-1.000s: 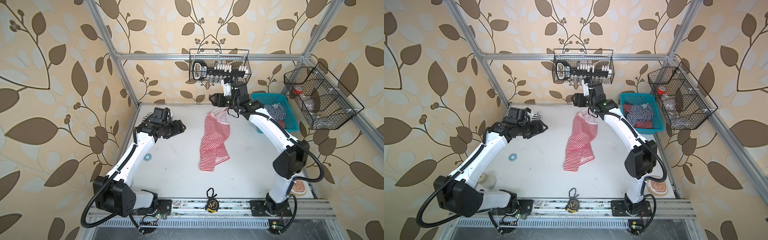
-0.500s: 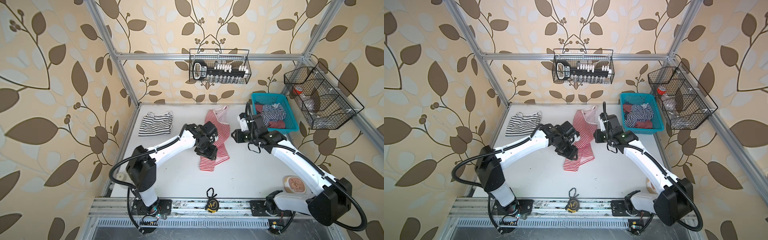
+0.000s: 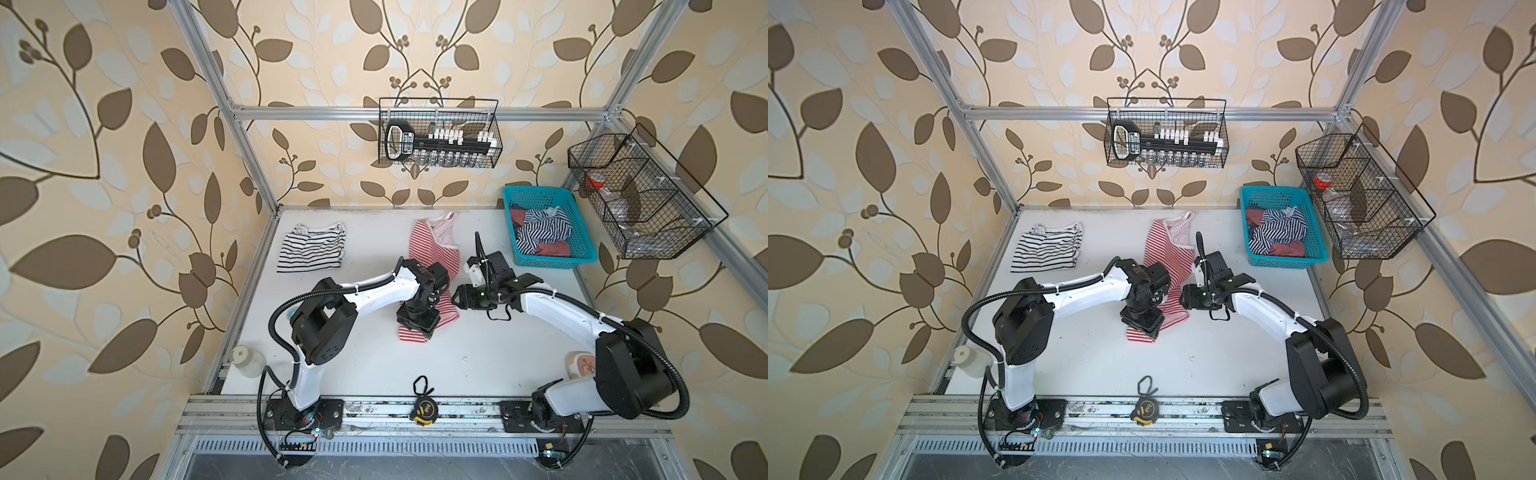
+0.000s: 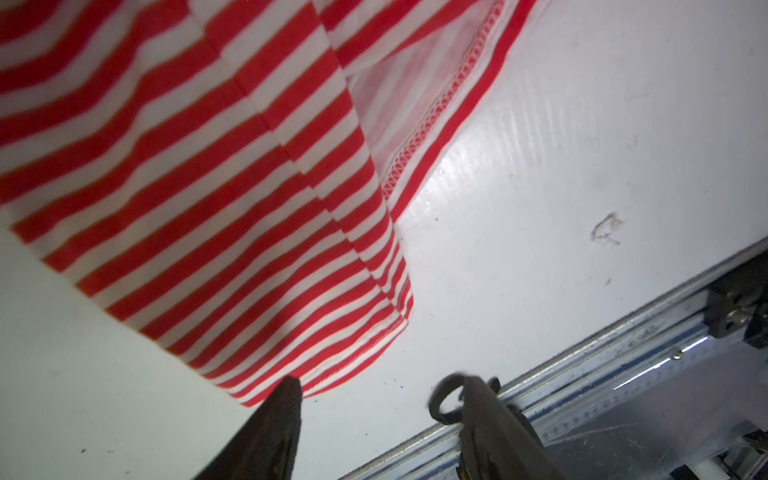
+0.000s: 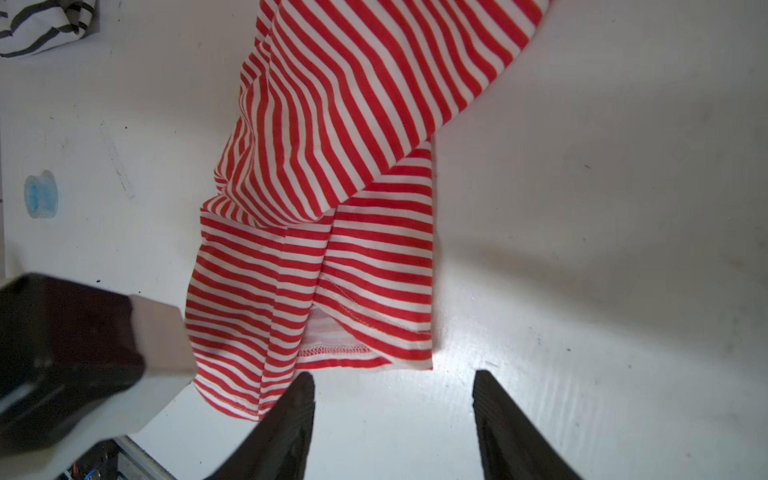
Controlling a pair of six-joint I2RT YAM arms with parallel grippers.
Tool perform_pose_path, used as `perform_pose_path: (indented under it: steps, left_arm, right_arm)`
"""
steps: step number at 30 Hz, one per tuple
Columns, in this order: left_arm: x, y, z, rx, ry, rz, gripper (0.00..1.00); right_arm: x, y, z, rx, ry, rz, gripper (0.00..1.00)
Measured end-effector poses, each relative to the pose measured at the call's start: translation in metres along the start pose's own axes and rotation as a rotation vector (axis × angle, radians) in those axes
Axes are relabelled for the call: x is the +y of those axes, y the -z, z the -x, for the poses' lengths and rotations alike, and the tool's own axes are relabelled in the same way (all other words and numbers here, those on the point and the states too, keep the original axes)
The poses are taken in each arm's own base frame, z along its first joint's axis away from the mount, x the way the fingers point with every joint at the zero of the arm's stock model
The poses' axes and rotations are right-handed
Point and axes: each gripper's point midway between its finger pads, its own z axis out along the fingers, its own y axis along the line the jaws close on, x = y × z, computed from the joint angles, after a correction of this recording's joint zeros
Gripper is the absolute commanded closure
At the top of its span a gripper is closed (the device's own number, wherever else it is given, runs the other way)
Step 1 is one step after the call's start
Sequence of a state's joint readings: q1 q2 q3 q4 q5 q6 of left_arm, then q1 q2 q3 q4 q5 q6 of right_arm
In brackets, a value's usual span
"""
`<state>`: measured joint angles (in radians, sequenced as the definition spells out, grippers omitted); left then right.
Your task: Fold and stack the tank tops
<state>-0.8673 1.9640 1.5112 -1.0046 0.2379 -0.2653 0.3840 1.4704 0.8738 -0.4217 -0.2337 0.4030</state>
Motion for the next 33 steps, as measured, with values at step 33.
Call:
perform_pose_path:
  steps: [33]
  left_arm:
    - [0.001, -0.030, 0.005, 0.077, 0.050, 0.032, 0.52]
  right_arm:
    - [-0.004, -0.051, -0.020, 0.090, -0.069, 0.096, 0.62]
